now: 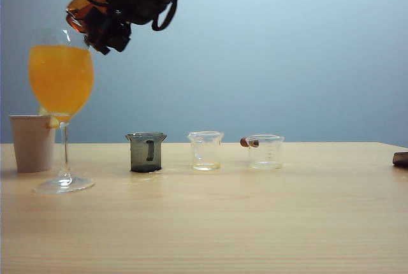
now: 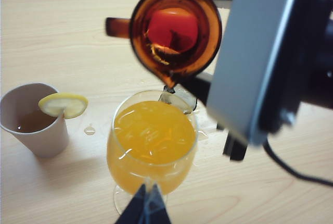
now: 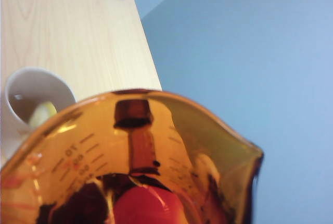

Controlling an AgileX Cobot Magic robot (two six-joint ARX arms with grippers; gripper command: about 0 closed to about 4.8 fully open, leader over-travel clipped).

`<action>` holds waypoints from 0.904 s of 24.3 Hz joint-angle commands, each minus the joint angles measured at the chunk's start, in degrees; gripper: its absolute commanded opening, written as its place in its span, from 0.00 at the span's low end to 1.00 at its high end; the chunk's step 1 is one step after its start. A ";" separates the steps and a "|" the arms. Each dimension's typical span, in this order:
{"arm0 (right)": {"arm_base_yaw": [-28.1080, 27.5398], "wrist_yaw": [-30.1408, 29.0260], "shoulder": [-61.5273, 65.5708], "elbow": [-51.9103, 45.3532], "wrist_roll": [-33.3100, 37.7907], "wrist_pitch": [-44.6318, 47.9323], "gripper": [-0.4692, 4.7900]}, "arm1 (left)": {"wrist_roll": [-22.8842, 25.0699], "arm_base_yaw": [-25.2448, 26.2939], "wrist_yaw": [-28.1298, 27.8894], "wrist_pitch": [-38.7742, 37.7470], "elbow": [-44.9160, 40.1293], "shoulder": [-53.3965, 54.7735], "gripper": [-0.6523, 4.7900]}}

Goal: Pick up the fourth measuring cup from the left, pour the grenadine inside into the goblet, and finally put the measuring cup back in its original place.

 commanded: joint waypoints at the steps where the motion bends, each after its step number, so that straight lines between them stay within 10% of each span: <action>1: 0.70 0.28 -0.44 0.55 -0.52 2.62 0.18 | 0.15 -0.04 0.04 0.42 0.15 -0.13 0.11; 22: 0.72 1.53 -0.24 0.55 -8.94 2.62 0.18 | 0.15 -0.04 0.04 -0.28 0.15 -0.13 0.11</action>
